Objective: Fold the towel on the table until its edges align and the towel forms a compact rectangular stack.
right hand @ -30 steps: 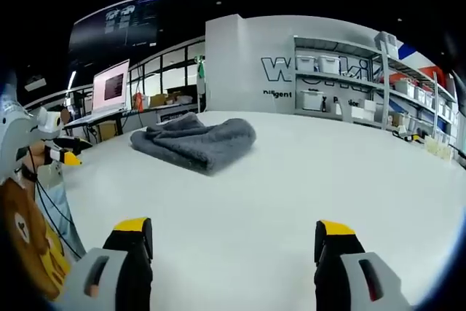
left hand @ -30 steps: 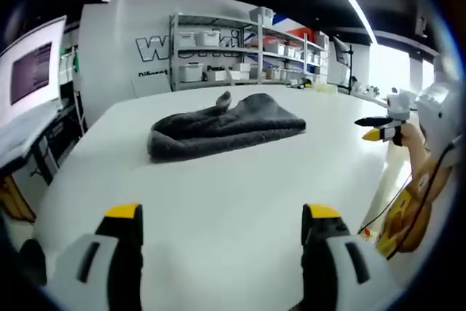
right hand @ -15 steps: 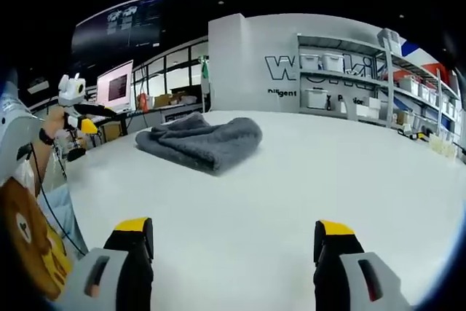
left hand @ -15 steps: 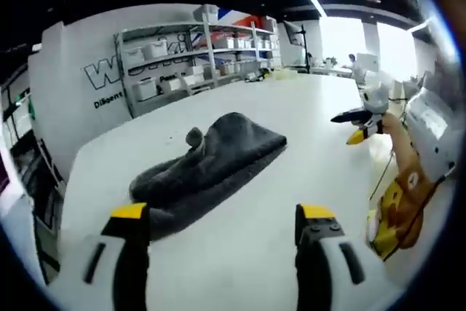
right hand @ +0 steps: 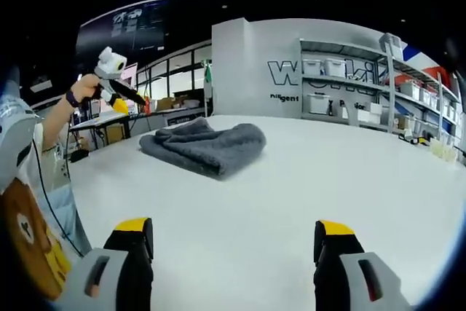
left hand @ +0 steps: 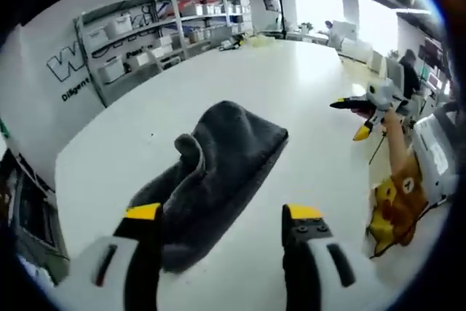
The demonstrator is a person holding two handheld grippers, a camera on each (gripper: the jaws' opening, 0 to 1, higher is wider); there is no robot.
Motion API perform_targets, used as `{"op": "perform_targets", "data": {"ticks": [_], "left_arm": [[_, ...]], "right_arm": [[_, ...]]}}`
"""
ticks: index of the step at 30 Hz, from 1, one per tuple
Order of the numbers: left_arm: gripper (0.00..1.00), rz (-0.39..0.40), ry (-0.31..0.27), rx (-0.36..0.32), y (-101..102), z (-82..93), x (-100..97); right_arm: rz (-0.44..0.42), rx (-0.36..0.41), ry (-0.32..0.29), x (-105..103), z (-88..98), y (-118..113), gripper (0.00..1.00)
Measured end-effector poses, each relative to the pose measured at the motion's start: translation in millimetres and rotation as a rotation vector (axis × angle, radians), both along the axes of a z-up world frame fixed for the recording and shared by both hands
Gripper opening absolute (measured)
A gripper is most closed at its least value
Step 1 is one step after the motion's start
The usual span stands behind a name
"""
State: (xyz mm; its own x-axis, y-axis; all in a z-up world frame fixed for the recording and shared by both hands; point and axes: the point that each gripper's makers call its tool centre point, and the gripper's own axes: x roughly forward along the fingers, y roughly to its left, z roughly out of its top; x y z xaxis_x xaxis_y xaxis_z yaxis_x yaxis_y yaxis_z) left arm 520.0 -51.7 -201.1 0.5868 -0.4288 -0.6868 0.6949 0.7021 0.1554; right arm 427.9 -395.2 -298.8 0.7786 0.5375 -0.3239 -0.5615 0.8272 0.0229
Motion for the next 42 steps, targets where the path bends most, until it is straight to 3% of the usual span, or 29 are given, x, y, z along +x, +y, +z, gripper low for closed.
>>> {"op": "perform_targets", "data": {"ticks": [5,11,17,31,42], "left_arm": [[0.66,-0.015,0.056,0.049,-25.4,-6.4,34.9],[0.58,-0.02,0.106,0.079,-53.7,-25.8,61.2],[0.53,-0.005,0.161,0.112,-69.7,-46.0,81.4],[0.4,0.067,0.202,0.133,-71.1,-57.5,119.9],[0.29,0.092,0.209,0.138,-67.2,-59.4,128.6]], "right_arm": [[-0.024,0.015,-0.025,0.2,6.9,-5.6,0.95],[-0.028,0.023,-0.023,-2.5,4.2,-7.6,0.95],[-0.032,0.031,-0.022,-4.1,3.0,-11.1,0.95],[-0.034,0.041,-0.016,-3.1,-1.4,-14.3,0.95],[-0.038,0.049,-0.009,-2.7,-4.9,-16.9,0.95]]}}
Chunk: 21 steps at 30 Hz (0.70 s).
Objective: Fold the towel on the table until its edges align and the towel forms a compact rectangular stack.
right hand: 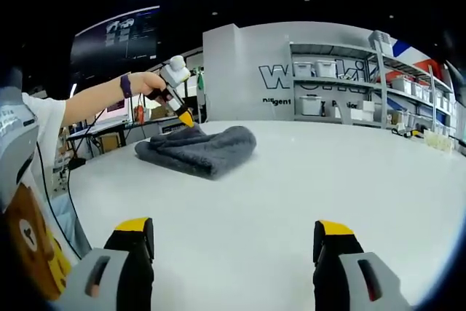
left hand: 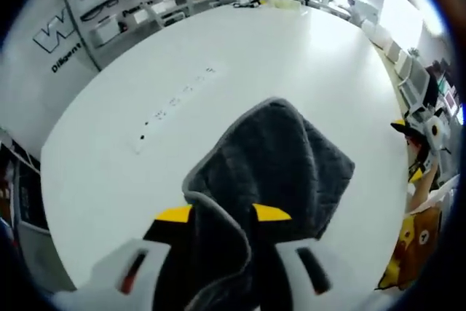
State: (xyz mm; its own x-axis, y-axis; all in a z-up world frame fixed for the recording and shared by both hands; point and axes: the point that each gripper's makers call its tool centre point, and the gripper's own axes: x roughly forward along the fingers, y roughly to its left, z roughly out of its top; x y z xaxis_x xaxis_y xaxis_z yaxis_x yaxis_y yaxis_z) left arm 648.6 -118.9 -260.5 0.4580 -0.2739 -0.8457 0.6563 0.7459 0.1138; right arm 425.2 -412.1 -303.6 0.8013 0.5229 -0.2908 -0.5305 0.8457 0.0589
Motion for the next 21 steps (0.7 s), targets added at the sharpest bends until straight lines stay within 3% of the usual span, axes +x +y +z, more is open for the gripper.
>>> {"op": "perform_targets", "data": {"ticks": [12,21], "left_arm": [[0.13,0.018,-0.004,0.004,8.2,-1.1,10.3],[0.04,0.056,-0.006,-0.011,31.8,5.6,8.6]], "right_arm": [[-0.001,0.006,0.002,-1.7,-1.2,-0.8,0.94],[-0.002,0.003,0.003,-1.5,-1.4,-0.2,0.94]]}}
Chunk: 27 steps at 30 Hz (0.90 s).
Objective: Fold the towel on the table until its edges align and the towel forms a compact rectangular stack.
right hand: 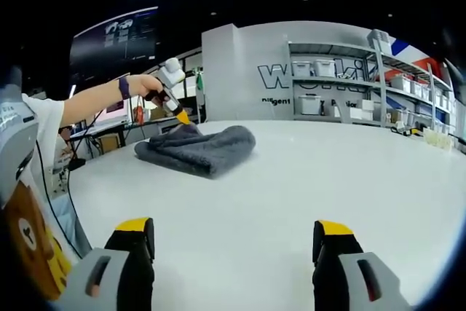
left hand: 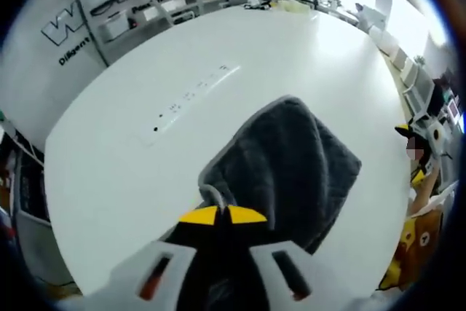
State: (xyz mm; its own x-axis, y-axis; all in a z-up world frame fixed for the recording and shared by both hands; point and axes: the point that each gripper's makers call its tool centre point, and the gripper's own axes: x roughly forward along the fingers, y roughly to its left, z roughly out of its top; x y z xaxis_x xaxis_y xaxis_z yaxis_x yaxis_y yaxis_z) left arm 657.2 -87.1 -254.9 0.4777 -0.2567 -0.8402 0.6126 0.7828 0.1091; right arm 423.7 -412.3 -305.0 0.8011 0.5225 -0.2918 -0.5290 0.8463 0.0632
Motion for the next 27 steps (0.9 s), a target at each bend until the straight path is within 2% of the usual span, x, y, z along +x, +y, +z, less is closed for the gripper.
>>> {"op": "perform_targets", "data": {"ticks": [11,17,27], "left_arm": [[0.04,0.099,-0.023,-0.02,48.0,13.8,-17.9],[0.04,0.146,-0.034,-0.034,71.4,20.3,-20.9],[0.04,0.21,-0.028,-0.03,105.4,21.6,-28.7]], "right_arm": [[0.021,-0.007,-0.004,-2.0,1.8,8.8,0.94],[0.025,-0.009,-0.009,-3.5,3.8,11.0,0.94],[0.032,-0.011,-0.011,-4.5,5.1,15.5,0.94]]}}
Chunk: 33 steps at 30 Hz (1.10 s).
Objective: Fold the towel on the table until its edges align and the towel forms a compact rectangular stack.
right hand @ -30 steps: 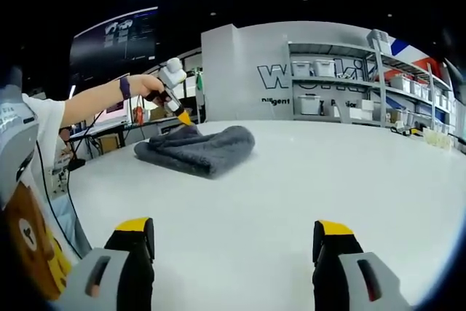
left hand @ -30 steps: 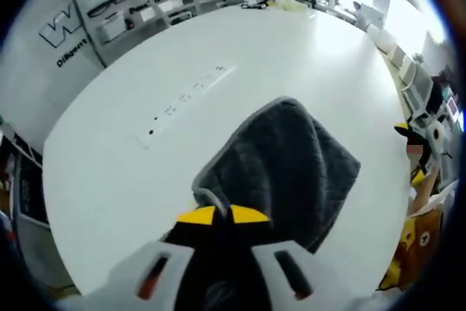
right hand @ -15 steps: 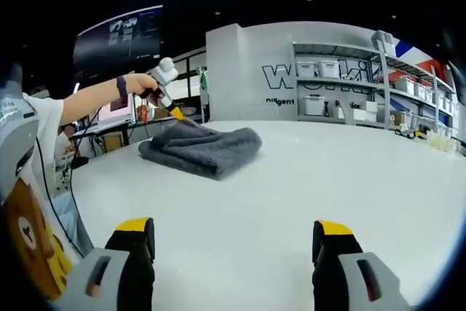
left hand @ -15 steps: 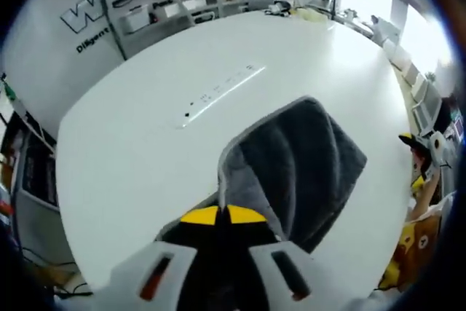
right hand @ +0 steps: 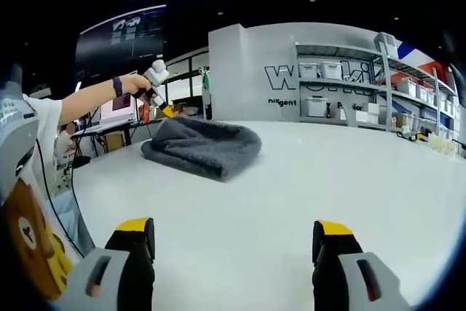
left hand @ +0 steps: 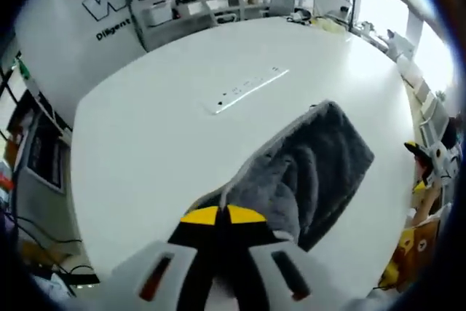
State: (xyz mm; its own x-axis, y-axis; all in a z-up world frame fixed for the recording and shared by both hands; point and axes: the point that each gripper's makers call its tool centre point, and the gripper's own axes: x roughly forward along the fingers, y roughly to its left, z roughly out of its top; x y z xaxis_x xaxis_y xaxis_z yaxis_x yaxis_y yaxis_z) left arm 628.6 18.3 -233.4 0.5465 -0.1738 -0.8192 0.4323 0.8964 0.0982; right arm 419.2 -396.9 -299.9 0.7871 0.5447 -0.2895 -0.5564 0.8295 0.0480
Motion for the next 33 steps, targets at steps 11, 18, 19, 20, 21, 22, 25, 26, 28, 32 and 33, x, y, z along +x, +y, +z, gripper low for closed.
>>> {"op": "perform_targets", "data": {"ticks": [11,18,19,20,21,22,25,26,28,32,33], "left_arm": [[0.04,0.063,0.018,0.021,26.8,-4.8,-0.4],[0.04,0.096,0.066,0.07,46.0,-21.5,0.3],[0.04,0.101,0.07,0.075,49.7,-24.1,2.7],[0.04,0.107,0.074,0.076,51.9,-26.9,3.3],[0.04,0.112,0.079,0.075,53.1,-29.8,3.8],[0.04,0.119,0.088,0.072,55.2,-33.9,5.1],[0.04,0.126,0.105,0.077,56.0,-43.0,4.9],[0.04,0.126,0.112,0.08,56.7,-46.6,5.4],[0.04,0.131,0.127,0.079,61.4,-53.6,12.5],[0.04,0.132,0.144,0.077,63.4,-63.7,17.5],[0.04,0.131,0.149,0.078,63.3,-66.2,17.2]], "right_arm": [[-0.006,-0.004,0.002,-1.6,0.1,-0.7,0.94],[-0.007,-0.009,0.006,-1.8,-0.8,0.2,0.94],[-0.007,-0.009,0.006,-1.8,-1.1,0.4,0.94],[-0.007,-0.009,0.007,-1.9,-1.3,0.5,0.94],[-0.008,-0.009,0.008,-1.9,-1.6,0.4,0.94],[-0.01,-0.01,0.01,-1.9,-2.0,0.1,0.94],[-0.016,-0.012,0.013,-1.6,-3.1,-1.0,0.93],[-0.017,-0.014,0.014,-1.4,-3.6,-1.5,0.93],[-0.021,-0.014,0.017,-1.0,-4.4,-1.9,0.93],[-0.023,-0.019,0.022,-0.7,-5.9,-2.2,0.93],[-0.024,-0.019,0.023,-0.7,-6.2,-2.1,0.93]]}}
